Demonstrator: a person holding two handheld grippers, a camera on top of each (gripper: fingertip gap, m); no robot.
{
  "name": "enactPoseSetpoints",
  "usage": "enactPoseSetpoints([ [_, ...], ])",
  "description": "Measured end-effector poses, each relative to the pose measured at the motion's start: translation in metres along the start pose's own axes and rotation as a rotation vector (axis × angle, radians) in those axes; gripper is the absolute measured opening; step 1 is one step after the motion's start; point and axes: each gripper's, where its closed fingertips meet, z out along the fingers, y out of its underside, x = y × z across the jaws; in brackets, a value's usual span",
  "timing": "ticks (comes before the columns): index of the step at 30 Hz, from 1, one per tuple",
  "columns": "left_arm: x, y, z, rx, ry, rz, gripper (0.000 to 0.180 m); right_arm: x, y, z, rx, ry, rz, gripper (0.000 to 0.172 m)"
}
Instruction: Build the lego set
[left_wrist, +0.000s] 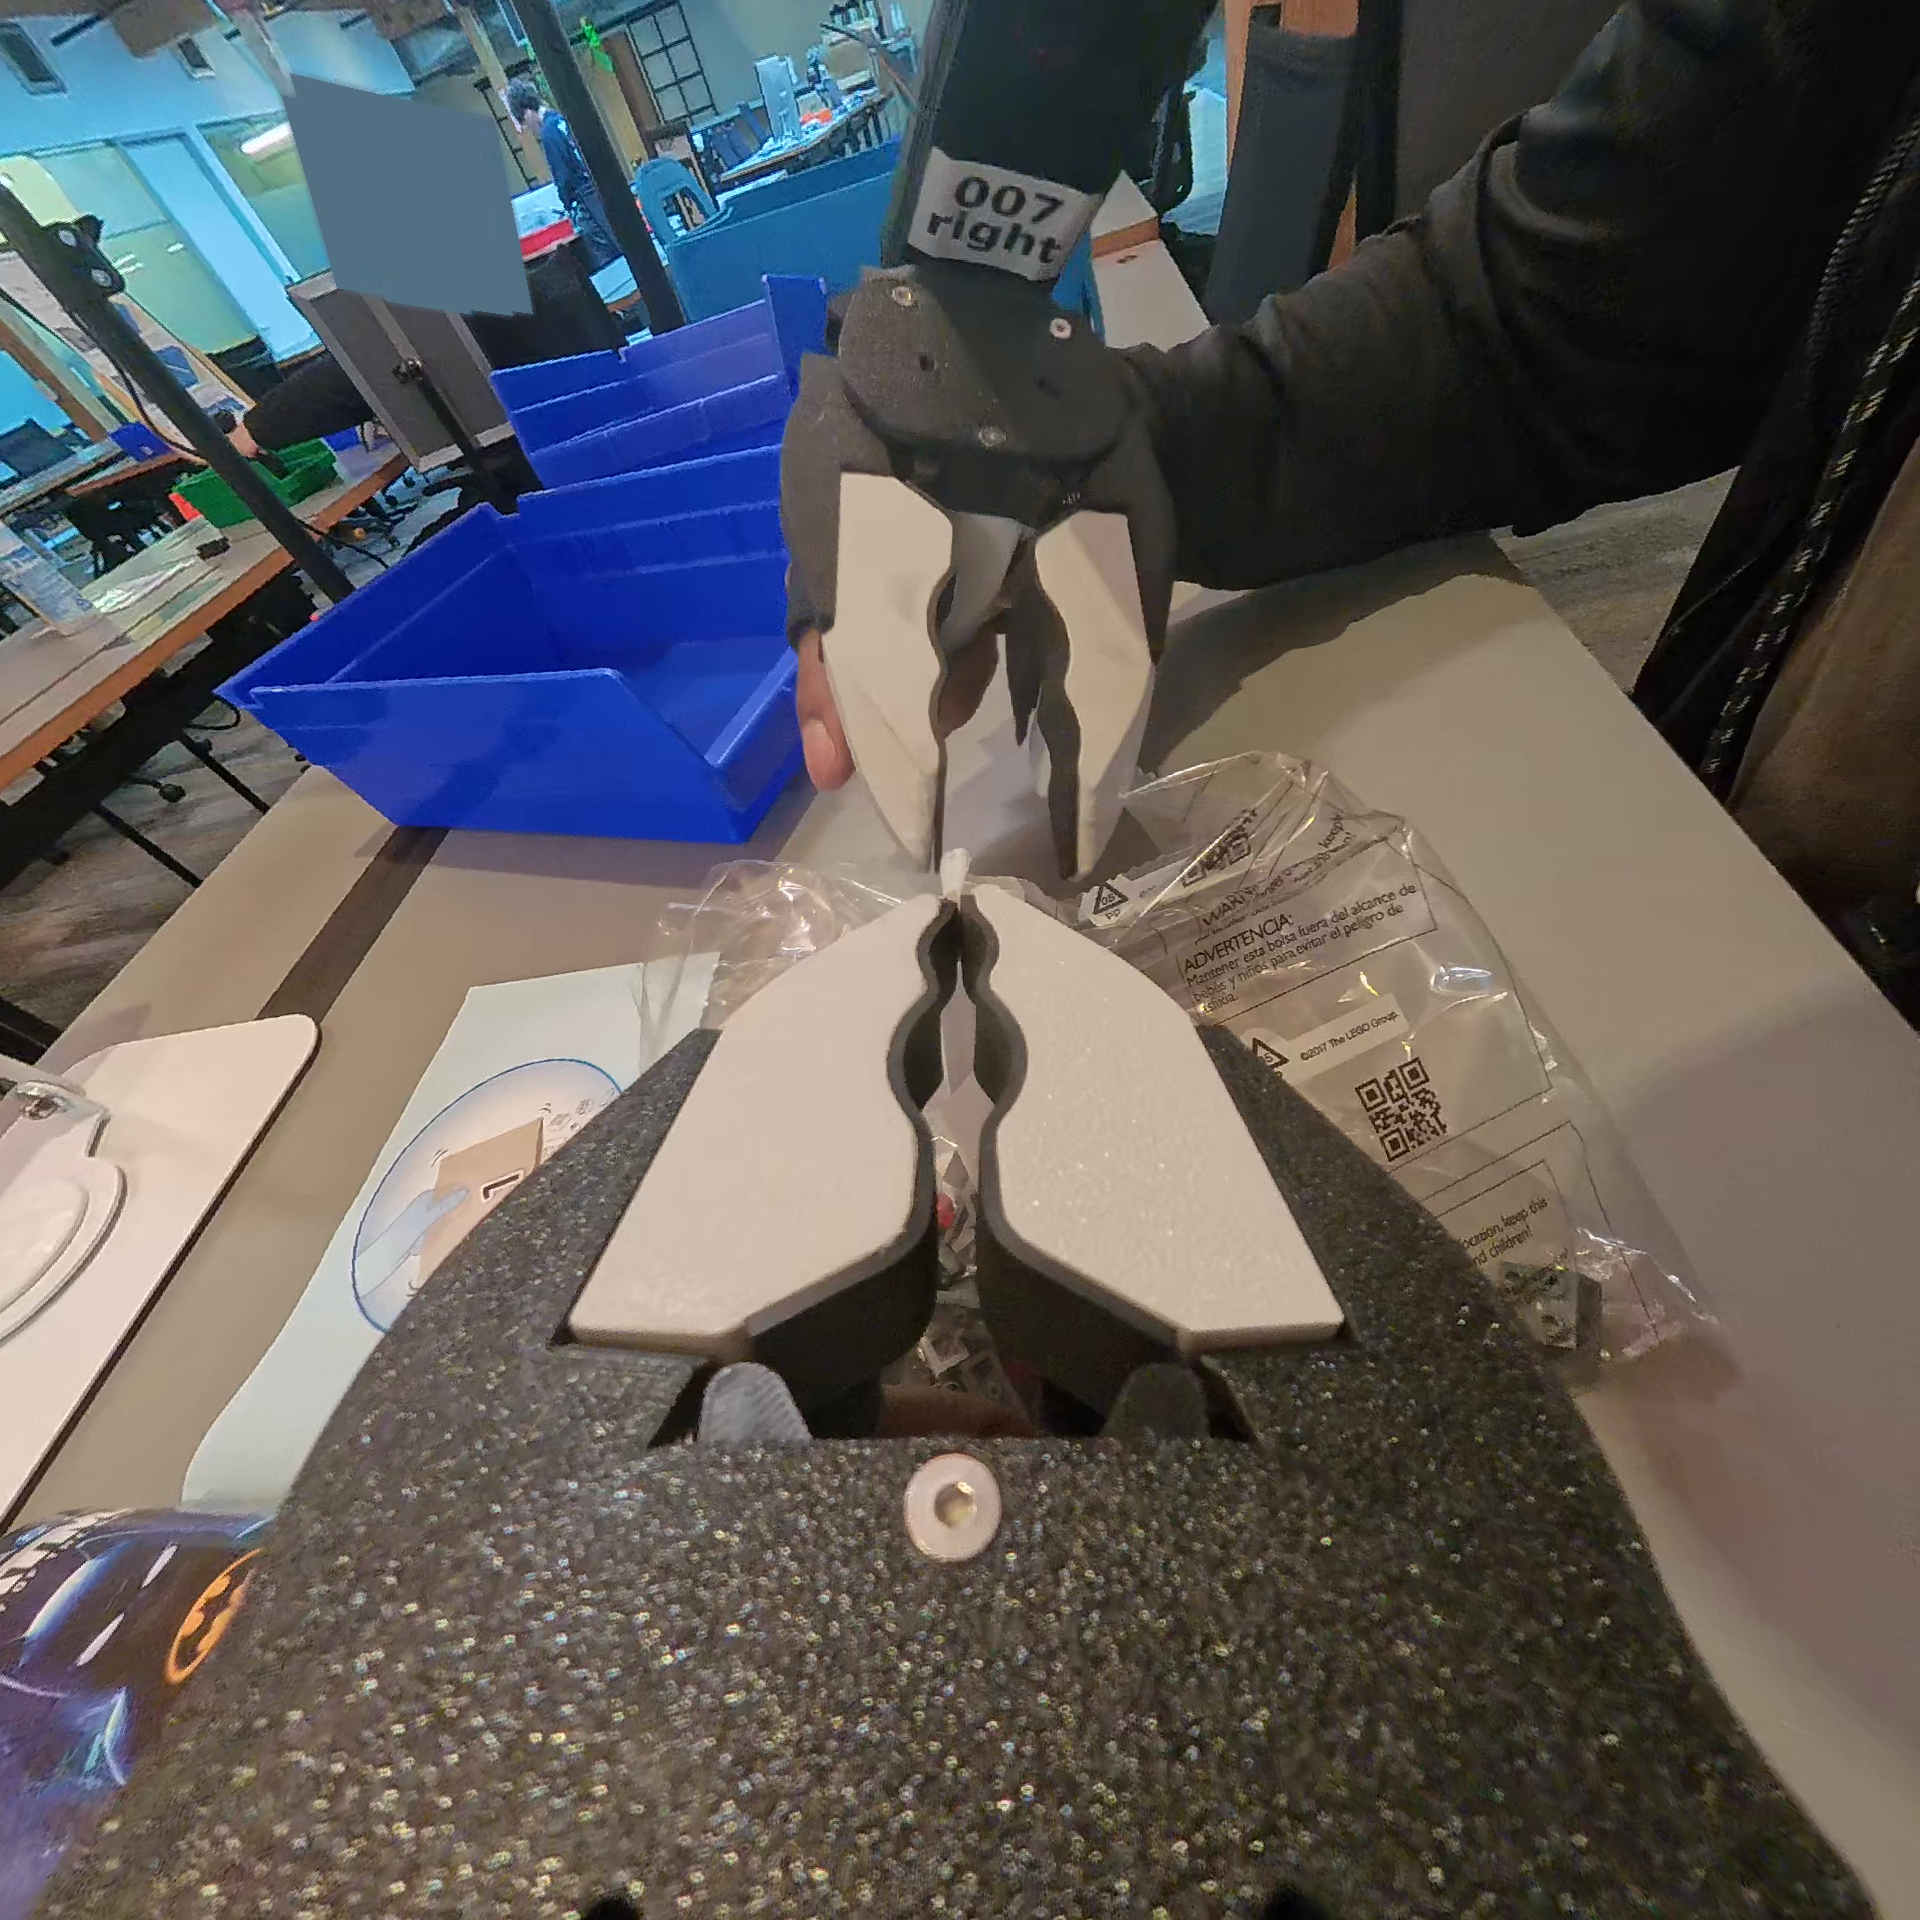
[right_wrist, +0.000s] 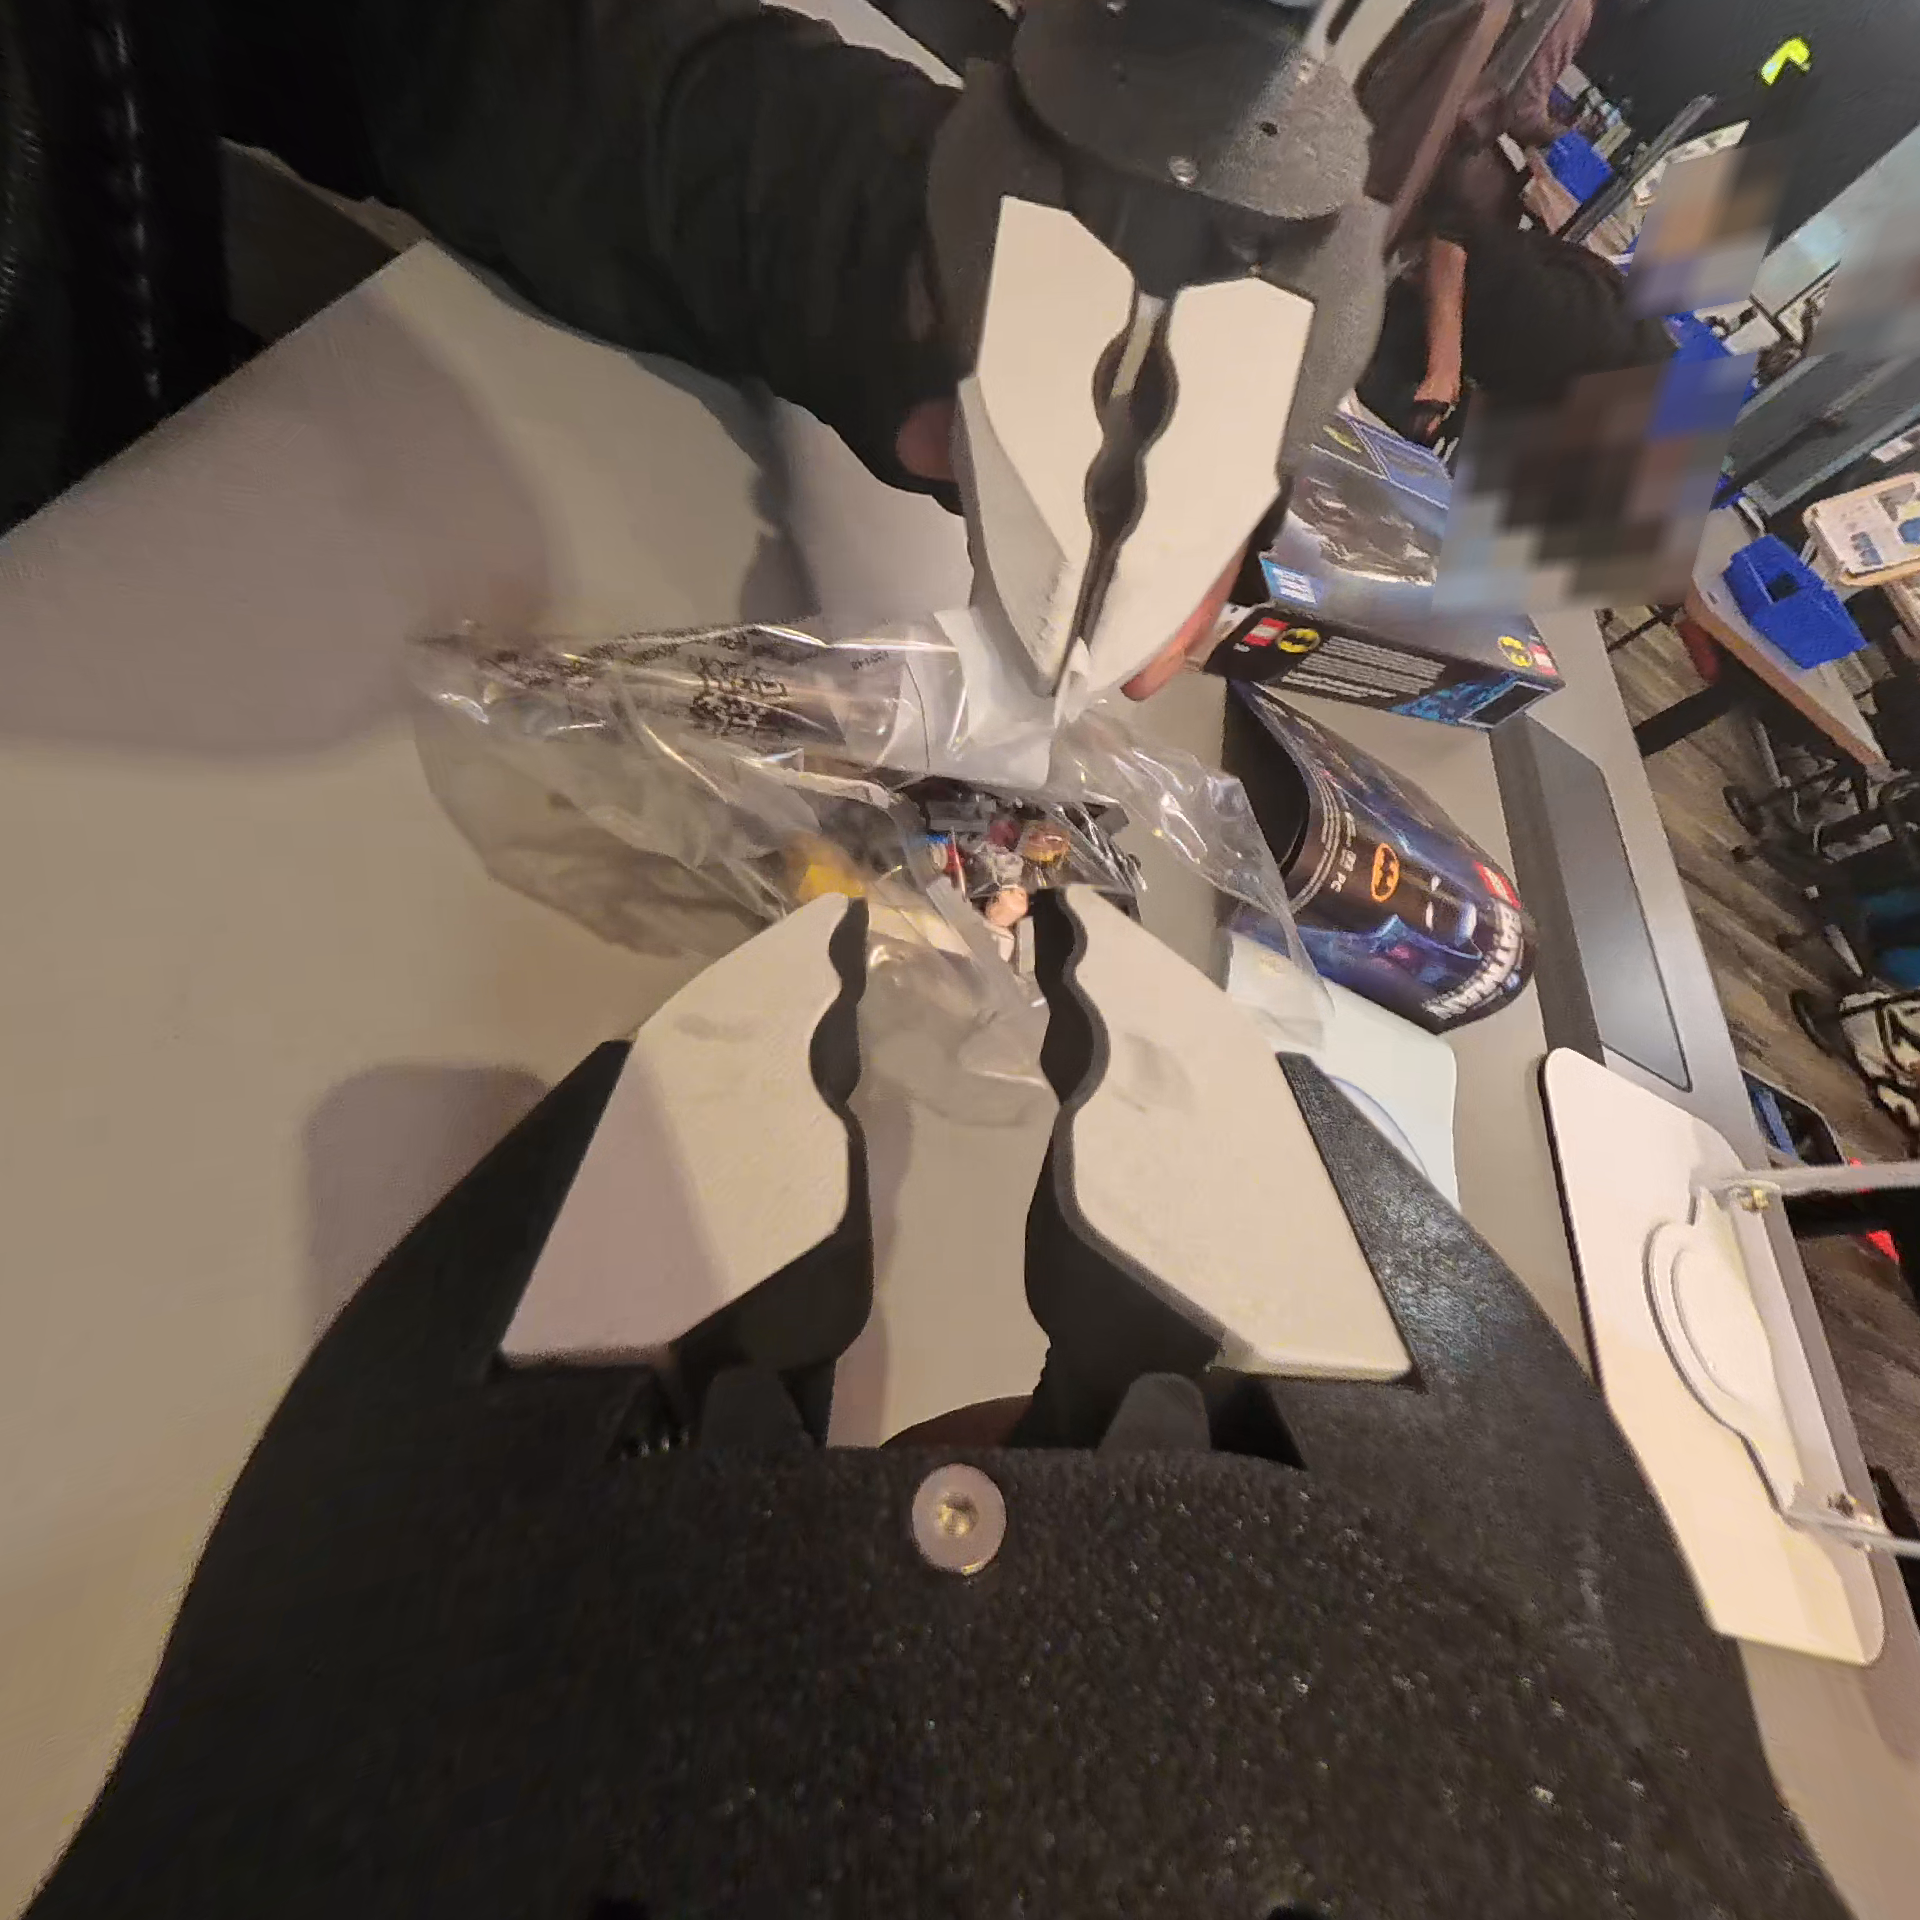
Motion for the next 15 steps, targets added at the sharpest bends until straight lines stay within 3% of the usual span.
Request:
enactPoseSetpoints([
  [5, 0.003, -0.001, 0.001, 0.007, 0.016, 0.002, 0.0, -0.009, -0.007, 0.012, -0.003, -0.065, -0.031, 0.029],
  [10, 0.004, 0.002, 0.0, 0.001, 0.025, -0.004, 0.0, -0.017, -0.001, 0.016, -0.029, -0.113, -0.061, 0.001],
  [15, 0.002, 0.005, -0.004, 0.002, 0.031, -0.023, 0.0, -0.017, 0.002, 0.007, -0.015, -0.128, -0.052, 0.0],
])
